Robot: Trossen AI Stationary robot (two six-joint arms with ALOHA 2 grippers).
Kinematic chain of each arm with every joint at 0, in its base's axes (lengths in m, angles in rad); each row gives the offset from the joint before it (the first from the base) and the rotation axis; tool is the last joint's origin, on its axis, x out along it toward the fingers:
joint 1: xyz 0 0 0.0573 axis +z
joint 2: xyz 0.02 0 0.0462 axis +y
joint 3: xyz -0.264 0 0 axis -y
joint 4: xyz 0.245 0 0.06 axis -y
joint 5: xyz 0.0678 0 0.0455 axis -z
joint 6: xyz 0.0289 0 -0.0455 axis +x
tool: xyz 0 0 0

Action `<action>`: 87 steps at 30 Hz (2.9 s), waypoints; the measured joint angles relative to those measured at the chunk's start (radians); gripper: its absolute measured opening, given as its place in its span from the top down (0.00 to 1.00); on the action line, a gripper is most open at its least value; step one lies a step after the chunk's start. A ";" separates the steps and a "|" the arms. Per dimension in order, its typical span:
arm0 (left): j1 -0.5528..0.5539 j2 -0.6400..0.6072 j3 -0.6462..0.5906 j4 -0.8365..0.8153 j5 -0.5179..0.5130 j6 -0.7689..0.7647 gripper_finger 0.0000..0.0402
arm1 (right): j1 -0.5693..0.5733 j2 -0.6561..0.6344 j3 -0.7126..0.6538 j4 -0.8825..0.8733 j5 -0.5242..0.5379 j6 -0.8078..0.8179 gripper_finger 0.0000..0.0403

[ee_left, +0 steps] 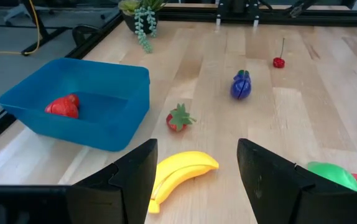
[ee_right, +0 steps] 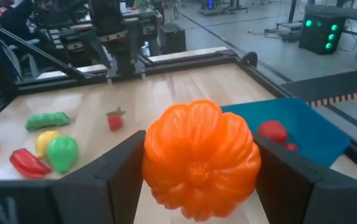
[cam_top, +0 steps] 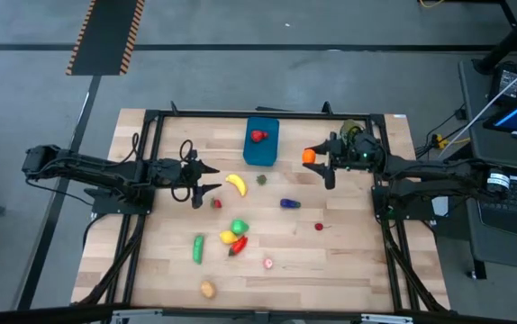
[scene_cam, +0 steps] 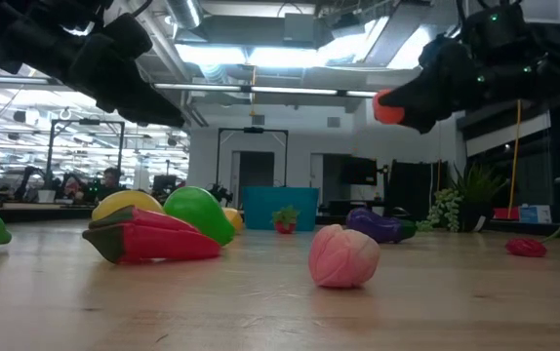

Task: Pick and placing Produce into tupperware
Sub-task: Put the tangerine into the blue bin

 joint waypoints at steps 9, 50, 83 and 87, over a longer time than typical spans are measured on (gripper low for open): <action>0.000 0.000 0.000 0.000 0.000 0.001 0.47 | 0.009 0.005 -0.103 0.377 0.000 0.007 0.38; 0.001 0.000 0.000 0.000 -0.009 0.009 0.47 | 0.052 0.298 0.104 0.182 0.342 -0.164 0.38; 0.000 0.001 0.000 -0.001 -0.009 0.044 0.47 | 0.032 0.761 0.902 -0.713 0.176 -0.358 0.38; 0.000 0.001 0.000 -0.001 -0.009 0.044 0.47 | 0.029 0.774 0.978 -0.851 0.139 -0.384 0.38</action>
